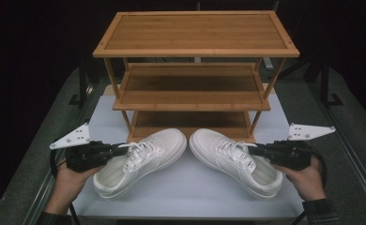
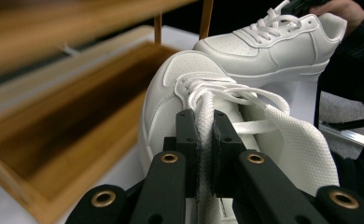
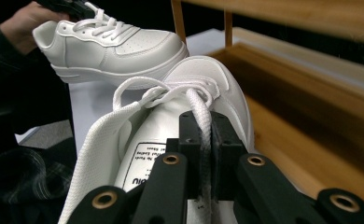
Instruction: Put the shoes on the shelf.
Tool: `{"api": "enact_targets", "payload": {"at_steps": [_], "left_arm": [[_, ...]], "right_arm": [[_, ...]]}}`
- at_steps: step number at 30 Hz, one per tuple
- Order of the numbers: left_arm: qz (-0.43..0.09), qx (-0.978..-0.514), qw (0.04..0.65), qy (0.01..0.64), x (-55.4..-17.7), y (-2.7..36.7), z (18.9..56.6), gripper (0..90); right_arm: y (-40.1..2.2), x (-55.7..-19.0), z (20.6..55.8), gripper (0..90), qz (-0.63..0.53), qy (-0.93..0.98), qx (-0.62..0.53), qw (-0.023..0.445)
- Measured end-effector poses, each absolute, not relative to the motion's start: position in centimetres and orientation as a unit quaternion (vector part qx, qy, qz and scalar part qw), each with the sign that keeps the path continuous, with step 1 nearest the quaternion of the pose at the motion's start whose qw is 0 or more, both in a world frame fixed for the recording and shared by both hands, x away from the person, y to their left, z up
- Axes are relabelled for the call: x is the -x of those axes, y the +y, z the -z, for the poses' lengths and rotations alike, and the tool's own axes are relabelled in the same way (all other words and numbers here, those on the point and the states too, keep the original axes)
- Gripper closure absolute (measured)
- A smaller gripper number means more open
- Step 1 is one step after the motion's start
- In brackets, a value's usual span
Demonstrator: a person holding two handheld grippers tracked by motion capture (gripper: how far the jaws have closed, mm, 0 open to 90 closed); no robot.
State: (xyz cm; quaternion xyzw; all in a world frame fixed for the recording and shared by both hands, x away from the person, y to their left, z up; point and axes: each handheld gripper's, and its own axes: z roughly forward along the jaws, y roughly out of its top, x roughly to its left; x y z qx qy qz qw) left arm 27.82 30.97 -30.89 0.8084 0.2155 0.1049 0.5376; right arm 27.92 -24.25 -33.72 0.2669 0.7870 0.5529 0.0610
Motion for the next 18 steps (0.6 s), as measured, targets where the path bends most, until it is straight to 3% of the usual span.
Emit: {"api": "enact_targets", "payload": {"at_steps": [9, 18], "left_arm": [[-0.129, -0.801, 0.551, 0.197, -29.2, 30.6, 25.2, 85.0], [-0.128, -0.799, 0.559, 0.181, -30.9, 30.1, 22.1, 85.0]], "right_arm": [[-25.9, -28.7, 28.2, 85.1, -0.571, 0.778, -0.248, 0.090], [-25.8, -29.8, 25.7, 85.1, -0.560, 0.793, -0.226, 0.075]]}}
